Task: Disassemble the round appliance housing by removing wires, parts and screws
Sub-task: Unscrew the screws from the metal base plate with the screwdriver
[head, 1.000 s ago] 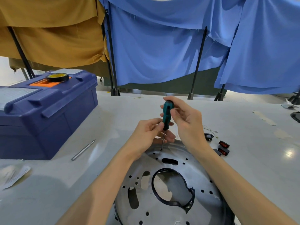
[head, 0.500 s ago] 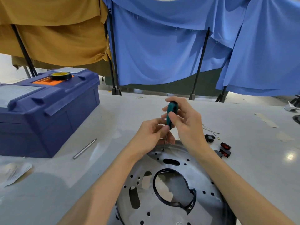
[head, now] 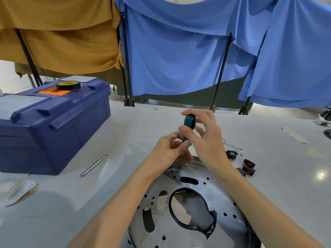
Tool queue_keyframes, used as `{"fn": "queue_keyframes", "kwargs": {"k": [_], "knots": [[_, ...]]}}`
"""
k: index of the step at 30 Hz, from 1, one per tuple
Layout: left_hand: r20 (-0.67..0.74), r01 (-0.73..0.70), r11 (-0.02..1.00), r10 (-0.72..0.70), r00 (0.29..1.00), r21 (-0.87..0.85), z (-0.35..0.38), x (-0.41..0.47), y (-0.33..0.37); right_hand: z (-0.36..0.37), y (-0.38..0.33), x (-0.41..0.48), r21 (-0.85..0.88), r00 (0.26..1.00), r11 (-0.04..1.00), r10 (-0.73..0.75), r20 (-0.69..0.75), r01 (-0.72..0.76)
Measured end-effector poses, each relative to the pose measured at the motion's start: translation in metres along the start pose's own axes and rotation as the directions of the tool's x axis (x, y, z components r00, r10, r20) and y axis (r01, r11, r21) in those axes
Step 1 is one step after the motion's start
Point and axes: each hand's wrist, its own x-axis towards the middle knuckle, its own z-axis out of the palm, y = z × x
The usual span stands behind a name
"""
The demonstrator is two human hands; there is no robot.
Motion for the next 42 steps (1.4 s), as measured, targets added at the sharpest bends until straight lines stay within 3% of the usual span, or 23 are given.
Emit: {"fn": "queue_keyframes", "kwargs": {"k": [4,9,13,16,21,26,31,37,42], "knots": [[0.016,-0.014,0.999,0.015,1.0,-0.031,-0.0001,-0.0007,0.0007,-0.0018,0.0004,0.0008,-0.054,0.998,0.998,-0.029,-0.056,0.026],[0.016,0.005,0.999,-0.004,1.0,-0.038,0.0004,-0.0017,0.0023,-0.0047,0.0013,0.0001,0.025,1.0,0.999,0.019,0.002,-0.019],[-0.034,0.01,1.0,-0.011,0.999,-0.003,-0.0009,-0.0007,0.001,-0.0015,0.0032,0.0006,-0.115,0.999,0.993,-0.02,-0.042,0.015],[0.005,-0.002,1.0,0.002,1.0,0.001,-0.0002,-0.0016,0.0031,-0.0036,0.0038,0.0011,-0.069,0.997,0.998,-0.01,-0.076,0.005],[0.022,0.004,1.0,-0.004,1.0,-0.008,0.0003,-0.002,0.0029,-0.0056,0.0026,0.0001,0.024,1.0,1.0,0.005,0.003,-0.005],[0.005,-0.029,1.0,0.029,1.0,0.006,0.0004,0.0002,0.0022,-0.002,0.0043,0.0009,-0.14,0.997,0.99,-0.033,-0.065,0.024],[0.034,0.01,1.0,-0.01,0.999,-0.016,-0.0004,-0.0014,0.0022,-0.0068,0.0041,0.0002,-0.051,0.998,0.999,0.005,-0.055,-0.008],[0.0,-0.02,0.999,0.02,1.0,0.051,0.0008,-0.001,0.0045,-0.0019,0.0026,-0.0004,-0.121,0.997,0.991,-0.06,-0.044,0.054],[0.046,0.009,0.999,-0.008,0.999,-0.03,0.0018,-0.0021,0.0052,-0.0052,0.0037,0.0002,-0.029,0.999,1.0,0.004,-0.053,-0.005]]}}
